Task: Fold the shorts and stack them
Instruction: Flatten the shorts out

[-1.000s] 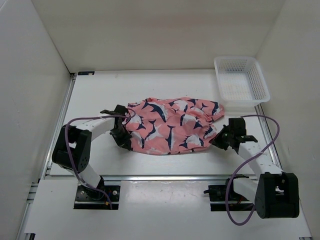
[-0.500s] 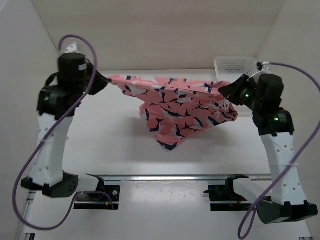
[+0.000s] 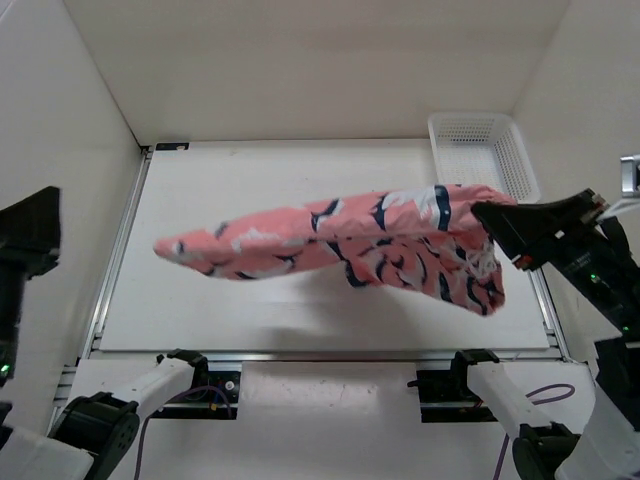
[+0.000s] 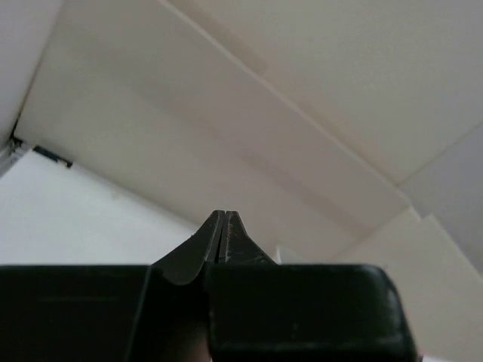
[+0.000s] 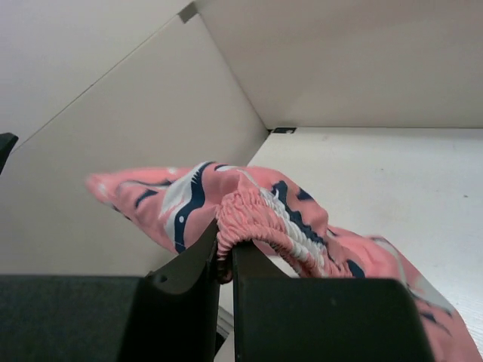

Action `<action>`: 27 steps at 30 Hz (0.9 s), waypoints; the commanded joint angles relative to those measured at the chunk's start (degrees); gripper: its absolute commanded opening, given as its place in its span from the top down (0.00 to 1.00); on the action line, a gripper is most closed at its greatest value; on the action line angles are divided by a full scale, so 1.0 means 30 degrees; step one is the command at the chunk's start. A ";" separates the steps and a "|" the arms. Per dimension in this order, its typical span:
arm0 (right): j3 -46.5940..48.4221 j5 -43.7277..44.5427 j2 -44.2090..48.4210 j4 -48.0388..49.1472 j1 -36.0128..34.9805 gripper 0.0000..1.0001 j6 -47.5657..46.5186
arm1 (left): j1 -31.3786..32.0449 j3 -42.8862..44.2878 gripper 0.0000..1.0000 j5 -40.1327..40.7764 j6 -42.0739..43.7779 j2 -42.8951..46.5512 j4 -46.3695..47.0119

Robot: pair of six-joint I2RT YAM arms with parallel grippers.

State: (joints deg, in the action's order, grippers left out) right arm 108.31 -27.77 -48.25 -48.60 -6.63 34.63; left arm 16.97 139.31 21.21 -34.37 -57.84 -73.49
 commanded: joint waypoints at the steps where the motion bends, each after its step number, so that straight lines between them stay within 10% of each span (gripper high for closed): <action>1: 0.0778 -0.1288 0.0087 -0.1056 0.0073 1.00 0.1109 | 0.0376 0.1664 0.89 0.2537 0.0967 -0.0172 -0.0785; 9: 0.0053 -0.1115 -0.0470 -0.1232 0.0073 1.00 0.1024 | 0.0817 -0.2157 0.89 0.0326 0.1059 -0.0523 0.0475; 17: -0.5105 -0.0177 -0.0468 0.0257 0.0073 1.00 -0.0177 | 0.0817 -1.6037 0.89 -0.6892 -0.0114 -0.0347 0.4075; 27: -0.5671 -0.2580 -0.4946 0.6206 -0.1096 1.00 0.0761 | -0.0265 -1.7287 0.78 -0.6133 0.0234 -0.1898 0.3697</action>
State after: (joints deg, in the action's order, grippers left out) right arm 87.83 -32.18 -59.72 -40.86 -7.94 36.07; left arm 17.85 84.62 2.90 -34.28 -65.69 -62.94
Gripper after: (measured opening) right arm 0.080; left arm 0.213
